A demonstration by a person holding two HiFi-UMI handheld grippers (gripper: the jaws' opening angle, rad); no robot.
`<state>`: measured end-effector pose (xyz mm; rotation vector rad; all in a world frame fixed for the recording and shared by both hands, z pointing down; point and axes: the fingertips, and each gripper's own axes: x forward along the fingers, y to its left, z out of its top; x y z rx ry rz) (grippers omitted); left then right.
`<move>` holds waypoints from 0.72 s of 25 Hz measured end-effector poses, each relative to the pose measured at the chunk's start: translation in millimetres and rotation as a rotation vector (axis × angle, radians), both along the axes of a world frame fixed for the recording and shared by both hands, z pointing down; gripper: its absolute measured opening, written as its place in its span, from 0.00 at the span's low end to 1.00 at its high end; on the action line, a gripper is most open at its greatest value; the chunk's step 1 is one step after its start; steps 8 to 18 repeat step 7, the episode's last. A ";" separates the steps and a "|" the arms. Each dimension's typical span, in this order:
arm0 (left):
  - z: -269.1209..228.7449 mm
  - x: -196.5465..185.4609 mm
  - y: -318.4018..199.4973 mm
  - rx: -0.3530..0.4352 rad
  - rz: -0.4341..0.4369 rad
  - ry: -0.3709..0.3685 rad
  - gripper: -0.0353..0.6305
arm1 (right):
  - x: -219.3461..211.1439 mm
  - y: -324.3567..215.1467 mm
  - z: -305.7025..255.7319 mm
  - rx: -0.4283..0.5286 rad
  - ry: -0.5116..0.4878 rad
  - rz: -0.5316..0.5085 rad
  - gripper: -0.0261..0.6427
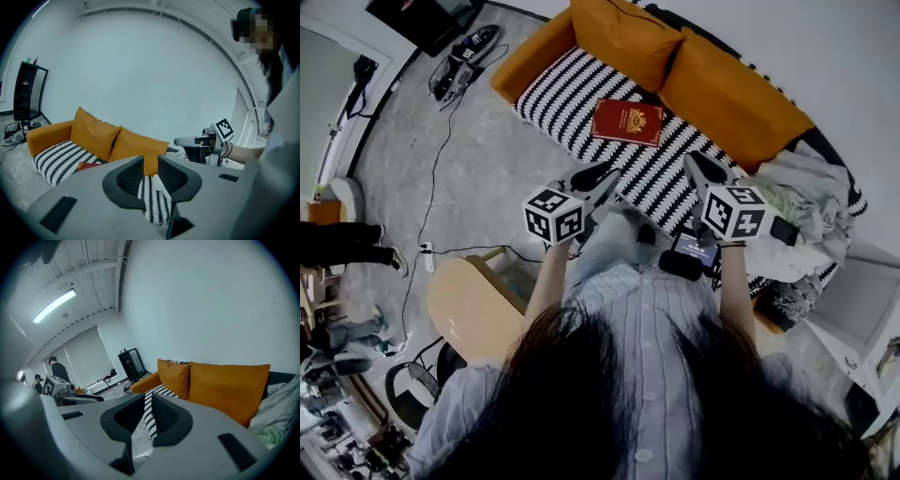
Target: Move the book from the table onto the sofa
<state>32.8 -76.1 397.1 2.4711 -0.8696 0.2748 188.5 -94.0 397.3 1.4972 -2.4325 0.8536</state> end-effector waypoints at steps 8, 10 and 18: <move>1.9 9.0 -2.8 0.009 0.023 -0.012 0.21 | 9.1 -2.4 0.8 0.006 0.008 0.015 0.12; 1.9 9.0 -2.8 0.009 0.023 -0.012 0.21 | 9.1 -2.4 0.8 0.006 0.008 0.015 0.12; 1.9 9.0 -2.8 0.009 0.023 -0.012 0.21 | 9.1 -2.4 0.8 0.006 0.008 0.015 0.12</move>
